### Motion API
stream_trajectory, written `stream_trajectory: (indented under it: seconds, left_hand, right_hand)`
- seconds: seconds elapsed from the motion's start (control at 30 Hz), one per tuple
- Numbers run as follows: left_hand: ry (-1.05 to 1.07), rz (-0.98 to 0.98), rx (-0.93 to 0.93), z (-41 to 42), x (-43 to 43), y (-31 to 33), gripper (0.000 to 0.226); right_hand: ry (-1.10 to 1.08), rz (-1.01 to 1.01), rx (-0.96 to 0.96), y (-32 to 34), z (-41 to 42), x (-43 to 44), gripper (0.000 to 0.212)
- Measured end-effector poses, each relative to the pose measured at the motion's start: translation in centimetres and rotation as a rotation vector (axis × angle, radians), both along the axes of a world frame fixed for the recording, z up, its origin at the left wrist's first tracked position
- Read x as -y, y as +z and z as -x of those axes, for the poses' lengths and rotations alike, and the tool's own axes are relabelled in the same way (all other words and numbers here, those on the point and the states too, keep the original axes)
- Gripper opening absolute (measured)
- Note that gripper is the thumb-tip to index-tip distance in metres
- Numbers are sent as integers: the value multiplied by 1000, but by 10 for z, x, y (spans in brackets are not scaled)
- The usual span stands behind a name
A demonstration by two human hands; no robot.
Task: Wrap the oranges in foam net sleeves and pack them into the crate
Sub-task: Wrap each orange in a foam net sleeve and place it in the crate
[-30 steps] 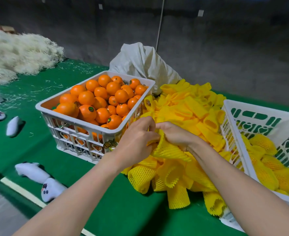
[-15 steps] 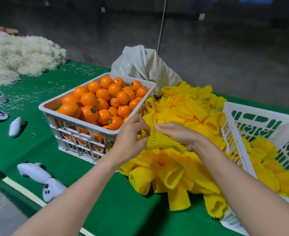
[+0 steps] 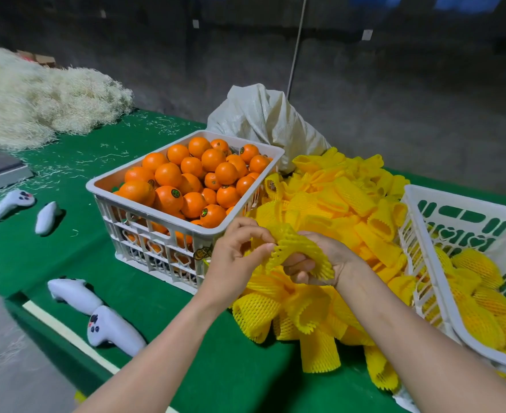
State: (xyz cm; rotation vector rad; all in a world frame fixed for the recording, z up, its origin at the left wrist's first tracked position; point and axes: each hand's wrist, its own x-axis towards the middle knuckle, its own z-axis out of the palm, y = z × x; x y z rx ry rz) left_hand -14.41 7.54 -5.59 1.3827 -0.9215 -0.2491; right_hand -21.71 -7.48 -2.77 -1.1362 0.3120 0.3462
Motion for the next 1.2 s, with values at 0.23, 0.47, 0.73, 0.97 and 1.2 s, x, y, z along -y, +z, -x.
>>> stream_trajectory:
  seconds: [0.23, 0.47, 0.73, 0.97, 1.2]
  left_hand:
    - [30, 207, -835, 12, -5, -40, 6]
    - [476, 161, -913, -16, -12, -46, 15]
    - [232, 271, -937, -32, -10, -43, 7]
    - [191, 39, -639, -38, -14, -36, 13]
    - [214, -46, -602, -38, -12, -35, 12]
  right_hand:
    - [-106, 482, -52, -9, -14, -15, 26]
    - [-293, 679, -95, -20, -30, -30, 37]
    - [-90, 693, -50, -15, -32, -25, 42]
    - [129, 907, -1, -9, -40, -23, 68]
    - [117, 1145, 120, -19, -48, -33, 33]
